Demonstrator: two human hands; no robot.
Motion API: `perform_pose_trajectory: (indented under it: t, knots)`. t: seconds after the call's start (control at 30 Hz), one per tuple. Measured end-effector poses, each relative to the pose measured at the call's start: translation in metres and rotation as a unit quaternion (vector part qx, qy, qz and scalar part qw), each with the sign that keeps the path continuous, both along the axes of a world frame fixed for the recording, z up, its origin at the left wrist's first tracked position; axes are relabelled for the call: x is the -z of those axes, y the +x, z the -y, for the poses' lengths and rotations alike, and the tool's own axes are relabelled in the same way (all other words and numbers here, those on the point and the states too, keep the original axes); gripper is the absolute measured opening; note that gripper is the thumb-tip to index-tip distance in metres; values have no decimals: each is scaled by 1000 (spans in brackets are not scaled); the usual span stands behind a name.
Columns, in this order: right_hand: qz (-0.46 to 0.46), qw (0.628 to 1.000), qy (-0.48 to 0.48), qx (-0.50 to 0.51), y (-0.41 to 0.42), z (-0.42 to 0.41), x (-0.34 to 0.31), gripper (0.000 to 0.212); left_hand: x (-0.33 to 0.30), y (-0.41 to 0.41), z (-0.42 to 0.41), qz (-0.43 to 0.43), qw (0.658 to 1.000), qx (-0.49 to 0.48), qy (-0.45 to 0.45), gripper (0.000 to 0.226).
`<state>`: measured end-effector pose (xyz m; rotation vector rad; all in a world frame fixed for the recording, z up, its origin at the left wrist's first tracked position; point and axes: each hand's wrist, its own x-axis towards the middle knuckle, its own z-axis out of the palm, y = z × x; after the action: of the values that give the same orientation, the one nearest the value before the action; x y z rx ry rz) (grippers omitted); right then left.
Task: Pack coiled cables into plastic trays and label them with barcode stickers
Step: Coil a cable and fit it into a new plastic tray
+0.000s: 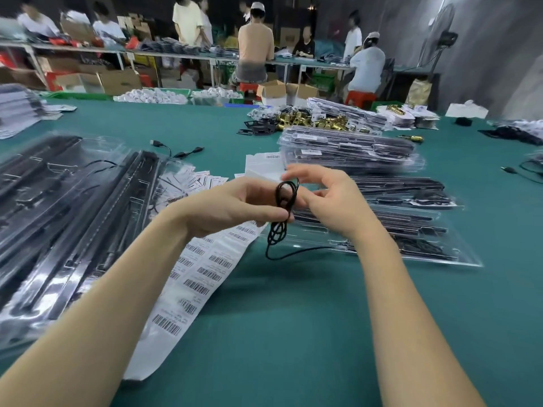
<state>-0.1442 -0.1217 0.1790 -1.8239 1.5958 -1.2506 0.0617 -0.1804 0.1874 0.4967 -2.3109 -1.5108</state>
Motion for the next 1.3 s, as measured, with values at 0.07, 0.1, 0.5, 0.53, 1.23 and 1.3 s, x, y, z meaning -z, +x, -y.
perform_pose_trajectory:
  t: [0.07, 0.1, 0.5, 0.53, 1.23, 1.3]
  knots:
    - [27, 999, -28, 35, -1, 0, 1, 12, 0, 2, 3, -16, 999, -47, 10, 30]
    - [45, 997, -42, 36, 0, -1, 0, 9, 1, 4, 5, -35, 996, -77, 26, 31]
    - [261, 965, 10, 5, 19, 4, -2, 6, 20, -20, 2, -240, 928, -159, 239, 25]
    - [271, 963, 15, 4, 20, 4, -1, 5, 21, -21, 2, -248, 922, -157, 253, 25]
    - [286, 940, 175, -57, 21, -2, 3, 32, 26, -16, 10, -230, 921, -249, 190, 31]
    - [251, 946, 191, -69, 19, -3, 3, 21, 26, -16, 13, -267, 906, -245, 218, 27]
